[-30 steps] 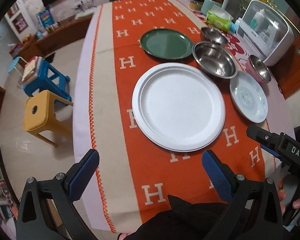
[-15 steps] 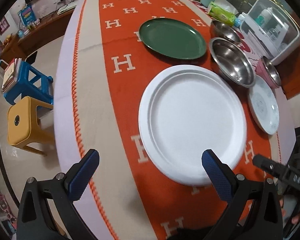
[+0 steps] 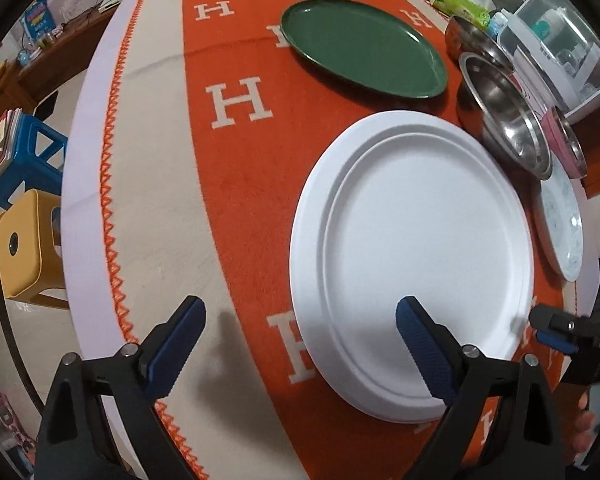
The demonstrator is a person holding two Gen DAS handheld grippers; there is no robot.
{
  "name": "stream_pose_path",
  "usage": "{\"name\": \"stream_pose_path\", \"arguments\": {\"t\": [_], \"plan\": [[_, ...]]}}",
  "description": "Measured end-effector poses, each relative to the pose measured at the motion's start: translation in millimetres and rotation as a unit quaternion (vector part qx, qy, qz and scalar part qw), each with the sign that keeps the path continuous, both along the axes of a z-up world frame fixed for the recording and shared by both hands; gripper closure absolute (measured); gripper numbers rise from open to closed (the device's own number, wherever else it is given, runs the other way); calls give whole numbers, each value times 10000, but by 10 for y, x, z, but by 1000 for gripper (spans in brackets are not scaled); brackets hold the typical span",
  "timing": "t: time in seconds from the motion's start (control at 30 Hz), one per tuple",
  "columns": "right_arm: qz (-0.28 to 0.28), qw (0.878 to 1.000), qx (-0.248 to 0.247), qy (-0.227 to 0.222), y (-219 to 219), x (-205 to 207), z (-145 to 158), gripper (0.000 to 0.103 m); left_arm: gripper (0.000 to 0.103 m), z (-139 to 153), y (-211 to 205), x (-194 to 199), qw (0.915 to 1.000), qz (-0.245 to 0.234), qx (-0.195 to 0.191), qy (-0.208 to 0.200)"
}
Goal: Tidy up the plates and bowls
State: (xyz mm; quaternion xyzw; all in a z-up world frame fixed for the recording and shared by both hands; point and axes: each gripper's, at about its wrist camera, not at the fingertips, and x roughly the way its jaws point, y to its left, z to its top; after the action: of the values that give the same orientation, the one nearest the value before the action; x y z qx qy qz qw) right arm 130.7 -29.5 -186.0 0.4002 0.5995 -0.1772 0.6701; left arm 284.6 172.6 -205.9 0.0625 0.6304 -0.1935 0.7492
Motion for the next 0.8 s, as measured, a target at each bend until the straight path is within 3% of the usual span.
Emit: {"name": "stream_pose_path", "arguments": {"t": [0.07,0.17,0.33,0.4,0.47,0.67,0.8], "plan": [[23,10000,28,35,-20,35,-40,12,13,-48,-7,24,10000,-29,-5,48],[84,9999,84,99,-27,116,-94,17,33,-133,-23,54,9999,-34,11,151],[191,9997,-150,53,-88,203,-51,23,41,-161,-67,43,9999,-116,74,-52],[223,9994,-241,56,-92,219,-47,28,52,-164,-98,27,9996,-183,162,-154],[253,9992,-309,57,-99,225,-39,32,58,-175,-124,18,9993,-213,225,-218],[305,9985,-451,53,-80,281,-29,57,72,-179,-183,-20,9993,-275,161,-204],[269,9987,-435,14,-89,273,-39,72,75,-137,-272,-64,9992,-266,189,-222]]}}
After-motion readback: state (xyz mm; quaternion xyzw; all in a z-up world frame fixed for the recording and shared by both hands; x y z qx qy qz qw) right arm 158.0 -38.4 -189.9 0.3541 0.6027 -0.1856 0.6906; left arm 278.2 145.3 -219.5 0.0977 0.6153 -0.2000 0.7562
